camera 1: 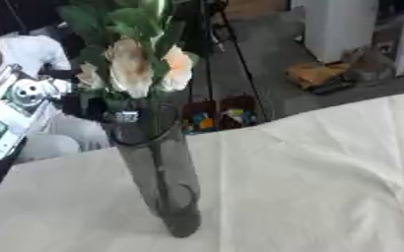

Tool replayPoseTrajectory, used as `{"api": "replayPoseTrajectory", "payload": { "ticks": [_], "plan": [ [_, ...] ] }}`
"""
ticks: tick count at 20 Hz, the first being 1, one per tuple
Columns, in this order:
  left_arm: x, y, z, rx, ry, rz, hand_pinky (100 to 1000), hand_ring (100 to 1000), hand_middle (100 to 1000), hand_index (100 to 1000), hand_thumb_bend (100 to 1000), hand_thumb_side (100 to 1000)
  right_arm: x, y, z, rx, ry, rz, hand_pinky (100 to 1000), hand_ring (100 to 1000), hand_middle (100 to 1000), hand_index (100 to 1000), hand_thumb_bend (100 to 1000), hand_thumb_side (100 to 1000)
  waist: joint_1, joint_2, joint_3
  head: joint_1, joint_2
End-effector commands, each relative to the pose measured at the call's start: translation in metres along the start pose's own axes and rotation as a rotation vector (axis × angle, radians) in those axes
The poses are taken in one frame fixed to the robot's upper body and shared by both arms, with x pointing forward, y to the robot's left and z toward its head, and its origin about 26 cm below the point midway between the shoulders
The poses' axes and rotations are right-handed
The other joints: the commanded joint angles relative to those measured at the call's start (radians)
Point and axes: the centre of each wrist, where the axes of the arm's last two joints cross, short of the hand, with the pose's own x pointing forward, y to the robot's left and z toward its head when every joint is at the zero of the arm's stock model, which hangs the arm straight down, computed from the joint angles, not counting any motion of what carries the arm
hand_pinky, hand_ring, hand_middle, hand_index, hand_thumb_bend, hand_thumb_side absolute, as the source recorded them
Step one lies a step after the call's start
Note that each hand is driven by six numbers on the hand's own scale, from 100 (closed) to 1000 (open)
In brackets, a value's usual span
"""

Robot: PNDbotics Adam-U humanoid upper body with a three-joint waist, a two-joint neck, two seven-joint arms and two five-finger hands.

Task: Arrange flowers into the vase.

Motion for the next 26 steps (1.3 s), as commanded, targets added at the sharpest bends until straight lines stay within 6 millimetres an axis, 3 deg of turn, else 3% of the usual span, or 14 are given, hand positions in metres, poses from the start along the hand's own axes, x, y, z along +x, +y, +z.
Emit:
{"api": "replayPoseTrajectory", "payload": {
  "ticks": [1,16,20,22,25,26],
  "plan": [
    [-0.004,0.017,0.019,0.039,0.044,-0.027,1000,1000,1000,1000,349,1000,0.007,0.000,-0.004,0.021,-0.010,0.023,602,719,588,733,100,1000,-0.009,-0.024,0.004,-0.003,-0.010],
    [-0.013,0.016,0.030,0.049,0.050,0.001,1000,1000,1000,1000,332,1000,0.007,-0.001,-0.003,0.008,-0.009,0.024,602,719,587,733,100,1000,-0.015,-0.033,0.015,-0.009,0.003],
    [-0.015,0.013,0.030,0.043,0.023,0.030,1000,1000,1000,1000,423,1000,0.007,-0.001,-0.003,0.007,-0.008,0.025,602,719,587,733,100,1000,-0.017,-0.033,0.017,-0.009,0.001],
    [-0.015,0.012,0.029,0.038,0.015,0.034,1000,1000,1000,1000,404,1000,0.007,-0.001,-0.003,0.006,-0.009,0.024,602,719,587,732,100,1000,-0.018,-0.034,0.017,-0.009,0.002],
    [-0.015,0.009,0.028,0.028,0.005,0.027,1000,1000,1000,1000,209,985,0.007,-0.001,-0.002,0.005,-0.007,0.024,601,719,587,733,100,1000,-0.018,-0.034,0.018,-0.009,0.001],
    [-0.015,0.009,0.029,0.025,0.006,0.022,1000,1000,1000,1000,215,994,0.007,-0.001,-0.002,0.005,-0.005,0.024,601,719,587,733,100,1000,-0.019,-0.035,0.018,-0.009,0.000]
  ]
}}
